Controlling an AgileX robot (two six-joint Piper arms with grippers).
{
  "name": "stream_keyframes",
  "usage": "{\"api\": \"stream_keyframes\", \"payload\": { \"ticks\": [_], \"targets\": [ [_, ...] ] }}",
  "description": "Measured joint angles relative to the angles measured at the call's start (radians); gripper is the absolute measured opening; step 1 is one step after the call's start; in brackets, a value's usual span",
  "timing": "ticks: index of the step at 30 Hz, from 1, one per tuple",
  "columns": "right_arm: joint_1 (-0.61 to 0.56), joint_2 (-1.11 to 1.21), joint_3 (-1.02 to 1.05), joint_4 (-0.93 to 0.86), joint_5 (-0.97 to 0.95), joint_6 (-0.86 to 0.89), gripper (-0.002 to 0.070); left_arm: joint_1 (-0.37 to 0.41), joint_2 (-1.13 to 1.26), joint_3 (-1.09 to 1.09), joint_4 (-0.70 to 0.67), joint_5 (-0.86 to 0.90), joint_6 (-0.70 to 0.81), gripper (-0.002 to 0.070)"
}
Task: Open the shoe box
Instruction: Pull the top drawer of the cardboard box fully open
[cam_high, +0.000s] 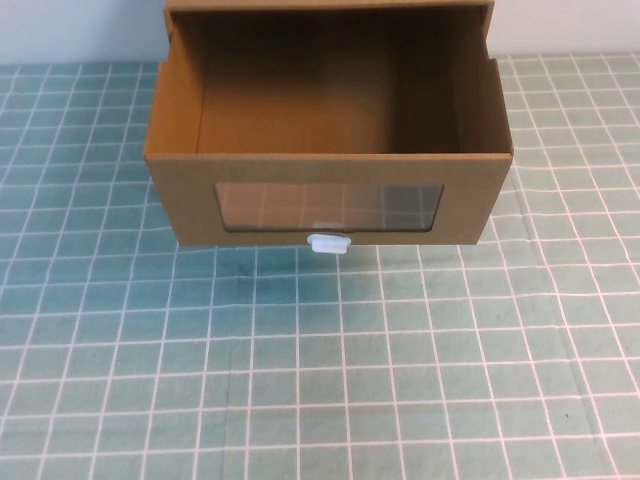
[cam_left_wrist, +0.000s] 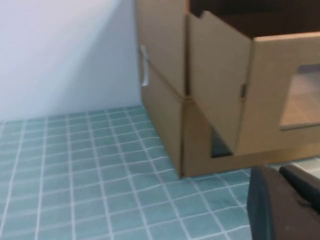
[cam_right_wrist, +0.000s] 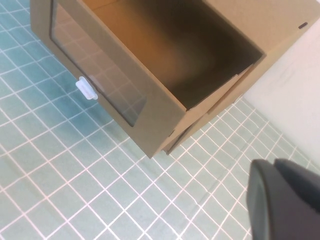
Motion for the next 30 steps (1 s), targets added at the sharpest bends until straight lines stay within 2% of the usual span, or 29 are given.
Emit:
{"api": "stream_keyframes", "payload": {
  "ticks": [5,8,13,30],
  "targets": [
    [0.000,0.000,0.000,0.001,0.002,0.000,-0.0013,0.074,-0.122,0.109,0.194,0.047,-0.293,-0.0005],
    [0.000,0.000,0.000,0.001,0.002,0.000,-0.0013,0.115,-0.138,0.163,0.240,0.112,-0.370,-0.0005],
    [0.000,0.000,0.000,0.003,0.004,0.000,-0.0013,0.140,-0.138,0.213,0.254,0.198,-0.402,-0.0005],
    [0.000,0.000,0.000,0.003,0.004,-0.002,-0.0013,0.140,-0.141,0.213,0.254,0.198,-0.410,-0.0005]
  ]
}}
